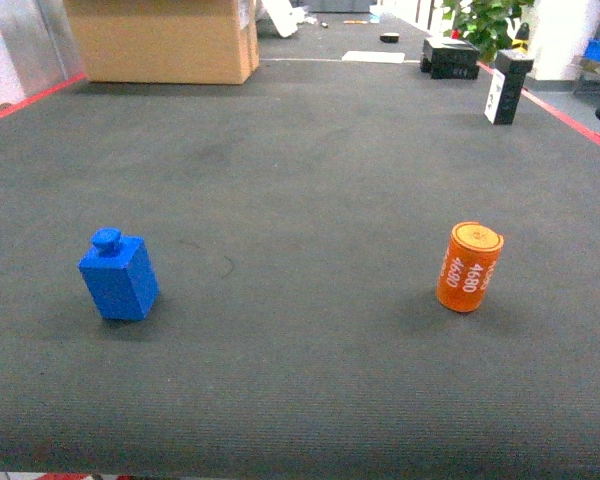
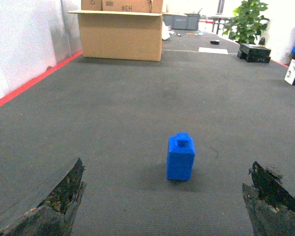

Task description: Sort blue parts and orange caps into right shelf containers

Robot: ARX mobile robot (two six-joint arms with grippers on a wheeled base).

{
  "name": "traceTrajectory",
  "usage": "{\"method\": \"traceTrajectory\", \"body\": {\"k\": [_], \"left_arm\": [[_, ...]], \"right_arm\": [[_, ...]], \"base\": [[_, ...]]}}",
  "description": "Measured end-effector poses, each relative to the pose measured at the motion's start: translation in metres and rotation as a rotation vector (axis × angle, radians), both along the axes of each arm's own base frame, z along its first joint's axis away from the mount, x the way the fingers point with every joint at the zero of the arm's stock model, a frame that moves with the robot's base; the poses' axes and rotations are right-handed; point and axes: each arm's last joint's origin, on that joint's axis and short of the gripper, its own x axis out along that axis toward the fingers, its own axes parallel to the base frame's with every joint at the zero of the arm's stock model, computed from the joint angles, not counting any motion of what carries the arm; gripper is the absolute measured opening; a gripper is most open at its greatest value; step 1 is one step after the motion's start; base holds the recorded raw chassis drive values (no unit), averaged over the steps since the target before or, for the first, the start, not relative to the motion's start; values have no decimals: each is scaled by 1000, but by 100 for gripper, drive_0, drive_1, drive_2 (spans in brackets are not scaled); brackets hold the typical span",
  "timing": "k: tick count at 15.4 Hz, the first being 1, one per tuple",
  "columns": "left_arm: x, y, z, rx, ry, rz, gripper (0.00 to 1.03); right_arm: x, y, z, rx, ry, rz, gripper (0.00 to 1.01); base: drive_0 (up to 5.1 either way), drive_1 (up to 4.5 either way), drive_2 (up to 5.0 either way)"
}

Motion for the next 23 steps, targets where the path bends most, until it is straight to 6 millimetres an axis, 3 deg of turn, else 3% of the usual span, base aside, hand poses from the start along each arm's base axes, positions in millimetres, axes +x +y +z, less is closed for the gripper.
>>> {"method": "traceTrajectory", "body": {"k": [12, 13, 14, 18, 19, 21, 23], "left_arm": [[0, 0, 0, 0, 0, 0, 98], [1, -1, -1, 2, 65, 60, 98], [15, -8, 6, 12, 89, 118, 98], [37, -16, 19, 26, 68, 113, 98], [53, -19, 27, 32, 55, 102, 98], [113, -33, 39, 44, 54, 34, 98], [154, -45, 23, 60, 133, 9, 98]], "right_arm": [[0, 0, 0, 0, 0, 0, 98], [1, 1, -1, 7, 22, -52, 98], [13, 9, 4, 24, 48, -112, 98], [32, 22, 19, 28, 20, -94, 98], [46, 27, 29, 30, 3, -77, 98], [104, 43, 47, 46, 0, -16, 98], [143, 50, 28, 70, 94, 15, 98]], "base": [[0, 0, 0], [0, 0, 0], [0, 0, 0], [0, 0, 0], [0, 0, 0], [0, 0, 0], [0, 0, 0]]}}
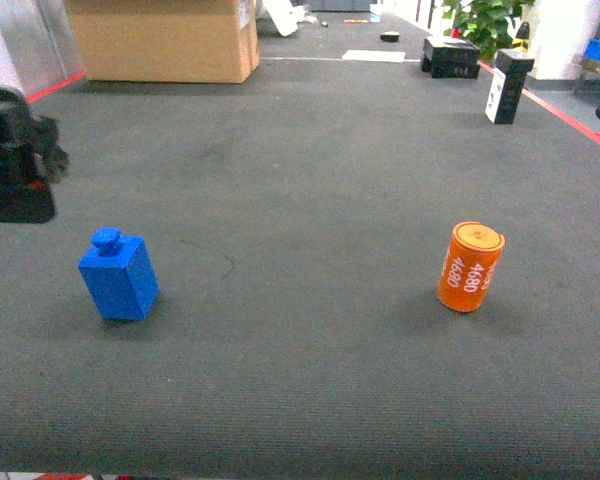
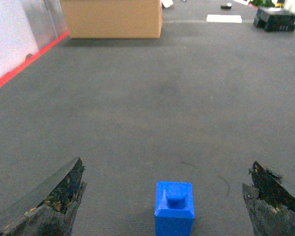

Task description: Sort blue parts and orange caps into right shelf containers

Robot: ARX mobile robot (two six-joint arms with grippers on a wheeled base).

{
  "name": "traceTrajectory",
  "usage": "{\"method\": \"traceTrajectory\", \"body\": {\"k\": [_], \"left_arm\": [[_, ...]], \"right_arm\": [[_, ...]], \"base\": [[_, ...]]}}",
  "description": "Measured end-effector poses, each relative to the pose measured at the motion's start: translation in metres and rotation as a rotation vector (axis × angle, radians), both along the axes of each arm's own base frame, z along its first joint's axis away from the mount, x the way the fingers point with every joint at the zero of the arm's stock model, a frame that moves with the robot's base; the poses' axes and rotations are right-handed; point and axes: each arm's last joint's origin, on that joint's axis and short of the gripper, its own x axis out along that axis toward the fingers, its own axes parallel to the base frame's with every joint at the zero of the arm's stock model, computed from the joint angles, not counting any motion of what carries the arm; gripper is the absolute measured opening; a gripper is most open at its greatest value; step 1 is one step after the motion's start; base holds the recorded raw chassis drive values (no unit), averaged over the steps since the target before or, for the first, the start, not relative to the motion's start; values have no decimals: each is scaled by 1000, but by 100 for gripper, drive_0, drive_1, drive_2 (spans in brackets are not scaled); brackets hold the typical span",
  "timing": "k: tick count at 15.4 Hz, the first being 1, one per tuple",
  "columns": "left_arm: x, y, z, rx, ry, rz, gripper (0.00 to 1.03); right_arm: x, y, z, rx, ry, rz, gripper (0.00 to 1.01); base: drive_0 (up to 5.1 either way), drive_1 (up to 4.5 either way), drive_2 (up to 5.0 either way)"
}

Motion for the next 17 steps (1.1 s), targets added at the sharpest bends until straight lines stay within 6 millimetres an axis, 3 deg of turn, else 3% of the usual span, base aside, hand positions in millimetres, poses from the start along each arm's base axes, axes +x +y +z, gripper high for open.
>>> {"method": "traceTrajectory", "body": {"k": [1, 2, 4, 7, 17], "left_arm": [[18, -6, -16, 12, 56, -7, 98], [47, -16, -48, 25, 159, -23, 98], [75, -11, -74, 5, 220, -1, 98], [83, -8, -86, 3, 246, 9, 98], [90, -8, -114, -8, 327, 23, 98]], "right_arm": [[19, 5, -17, 19, 66, 13, 98], [56, 15, -44, 15, 169, 27, 98], [93, 32, -73, 22, 250, 51, 98], [102, 34, -91, 18, 301, 49, 98], [117, 41, -115, 25, 370, 56, 98]], "base": [[0, 0, 0], [0, 0, 0], [0, 0, 0], [0, 0, 0], [0, 0, 0]]}}
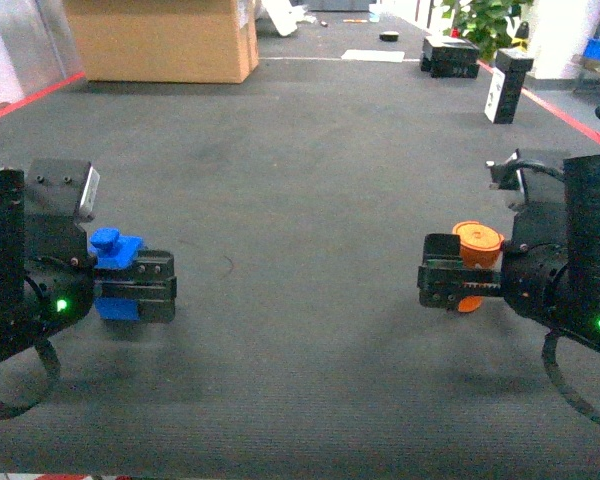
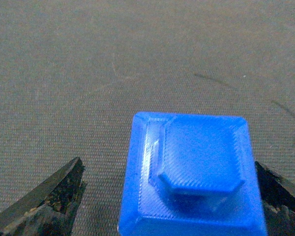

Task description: Sort blue parts and orange caps into right shelf containers

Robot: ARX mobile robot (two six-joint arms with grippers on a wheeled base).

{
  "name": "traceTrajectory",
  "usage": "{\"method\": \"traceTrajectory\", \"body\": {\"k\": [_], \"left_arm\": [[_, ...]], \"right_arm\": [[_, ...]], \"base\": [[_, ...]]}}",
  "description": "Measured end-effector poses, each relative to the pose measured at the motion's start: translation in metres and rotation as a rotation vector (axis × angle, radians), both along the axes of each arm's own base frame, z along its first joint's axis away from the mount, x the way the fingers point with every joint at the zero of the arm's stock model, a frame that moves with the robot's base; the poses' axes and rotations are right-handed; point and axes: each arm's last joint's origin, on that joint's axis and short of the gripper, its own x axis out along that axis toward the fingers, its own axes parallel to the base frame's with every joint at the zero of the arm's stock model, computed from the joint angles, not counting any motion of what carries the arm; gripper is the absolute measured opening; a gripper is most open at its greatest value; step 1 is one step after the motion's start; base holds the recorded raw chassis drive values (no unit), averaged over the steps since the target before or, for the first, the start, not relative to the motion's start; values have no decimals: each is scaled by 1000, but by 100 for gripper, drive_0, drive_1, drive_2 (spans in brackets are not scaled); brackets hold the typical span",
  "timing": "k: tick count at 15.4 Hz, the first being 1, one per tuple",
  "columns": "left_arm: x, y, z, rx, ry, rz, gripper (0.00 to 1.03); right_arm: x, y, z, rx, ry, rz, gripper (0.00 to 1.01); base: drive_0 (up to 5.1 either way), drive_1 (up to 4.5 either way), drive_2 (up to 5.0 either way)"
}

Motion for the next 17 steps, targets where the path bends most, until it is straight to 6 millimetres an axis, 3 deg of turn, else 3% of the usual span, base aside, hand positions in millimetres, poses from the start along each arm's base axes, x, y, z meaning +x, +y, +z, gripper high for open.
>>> {"method": "traceTrajectory", "body": {"k": [6, 8, 11, 13, 14, 15, 16, 17], "left_arm": [[3, 1, -10, -16, 36, 19, 98], [4, 1, -9, -17, 35, 17, 82], [4, 1, -9, -20, 34, 17, 73], [4, 1, -9, -25, 33, 20, 60], [3, 1, -8, -42, 11, 27, 44], [-11, 4, 11, -65, -85, 55, 44], [-49, 4, 64, -99, -288, 61, 43], [-88, 7, 89, -75, -351, 63, 43]], "right_arm": [[5, 3, -8, -18, 29, -16, 97], [5, 2, -9, -57, 29, -19, 77], [5, 2, -9, -66, 25, -20, 68], [5, 2, -9, -71, 20, -16, 55], [2, 1, -8, -72, 13, -8, 45], [-14, -3, 10, -53, -55, -12, 45], [-50, -24, 58, -62, -240, -62, 45], [-92, -38, 86, -147, -333, -97, 45]], "base": [[0, 0, 0], [0, 0, 0], [0, 0, 0], [0, 0, 0], [0, 0, 0], [0, 0, 0], [0, 0, 0], [0, 0, 0]]}}
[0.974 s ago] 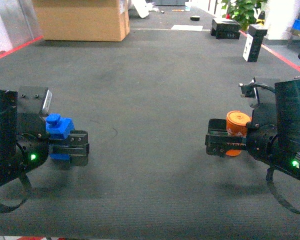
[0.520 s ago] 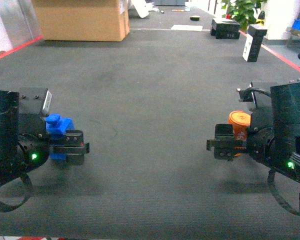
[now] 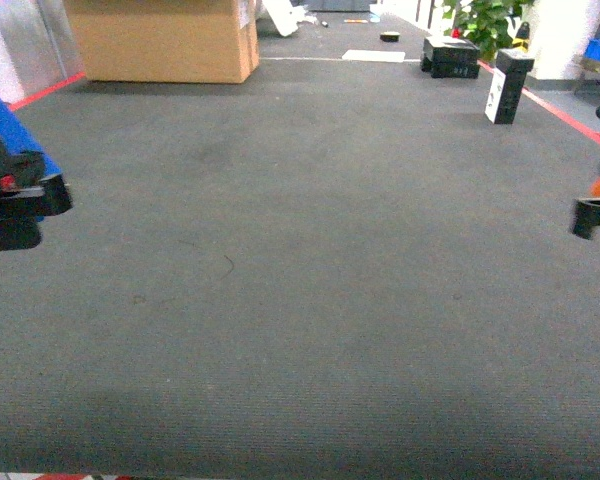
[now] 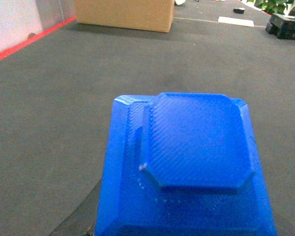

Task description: Sort blue parts and orange caps into right shelf containers

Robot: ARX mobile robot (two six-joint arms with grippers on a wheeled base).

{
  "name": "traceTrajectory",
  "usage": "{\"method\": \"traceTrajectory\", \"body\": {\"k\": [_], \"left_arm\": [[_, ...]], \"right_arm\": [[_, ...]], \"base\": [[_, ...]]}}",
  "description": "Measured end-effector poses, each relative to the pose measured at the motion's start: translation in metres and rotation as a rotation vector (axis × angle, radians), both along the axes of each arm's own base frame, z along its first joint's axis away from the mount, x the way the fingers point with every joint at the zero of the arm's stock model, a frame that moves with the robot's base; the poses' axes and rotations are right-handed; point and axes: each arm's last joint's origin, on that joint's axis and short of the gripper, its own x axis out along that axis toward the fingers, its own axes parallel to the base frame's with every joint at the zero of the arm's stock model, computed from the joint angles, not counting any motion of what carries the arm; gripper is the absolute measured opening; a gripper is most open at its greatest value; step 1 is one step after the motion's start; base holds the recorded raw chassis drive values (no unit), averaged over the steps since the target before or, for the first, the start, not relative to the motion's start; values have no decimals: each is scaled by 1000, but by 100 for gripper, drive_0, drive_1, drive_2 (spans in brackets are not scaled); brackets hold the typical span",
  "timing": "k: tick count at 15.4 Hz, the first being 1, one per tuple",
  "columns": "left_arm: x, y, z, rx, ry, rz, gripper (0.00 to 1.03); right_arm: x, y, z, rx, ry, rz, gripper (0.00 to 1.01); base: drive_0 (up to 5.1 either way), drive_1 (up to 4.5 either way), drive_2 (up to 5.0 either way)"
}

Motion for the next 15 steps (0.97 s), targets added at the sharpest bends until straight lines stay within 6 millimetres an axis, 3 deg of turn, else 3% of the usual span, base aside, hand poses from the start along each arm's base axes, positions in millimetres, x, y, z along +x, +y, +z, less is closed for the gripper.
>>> {"method": "traceTrajectory", "body": {"k": [2, 4, 7, 8, 11, 12, 15], "left_arm": [[-38, 4, 20, 30, -46, 24, 43], [-74, 7, 58, 15, -188, 71, 43], [-114, 4, 85, -4, -297, 42, 43], [-118, 5, 87, -10, -307, 43, 43], [-116, 5, 85, -3, -290, 53, 43], [-116, 7, 83, 30, -206, 0, 43], [-123, 18, 67, 49, -113, -59, 43]], "right_arm": [[-42, -11, 19, -30, -42, -24, 45], [-83, -22, 54, -5, -167, -68, 45], [-127, -28, 85, 32, -312, -66, 45], [-135, -26, 87, 21, -337, -77, 45], [-133, -26, 83, -18, -292, -85, 45], [-134, -29, 79, -24, -196, -14, 45], [-140, -36, 62, 7, -129, 40, 45]], "base": [[0, 0, 0], [0, 0, 0], [0, 0, 0], [0, 0, 0], [0, 0, 0], [0, 0, 0], [0, 0, 0]]}}
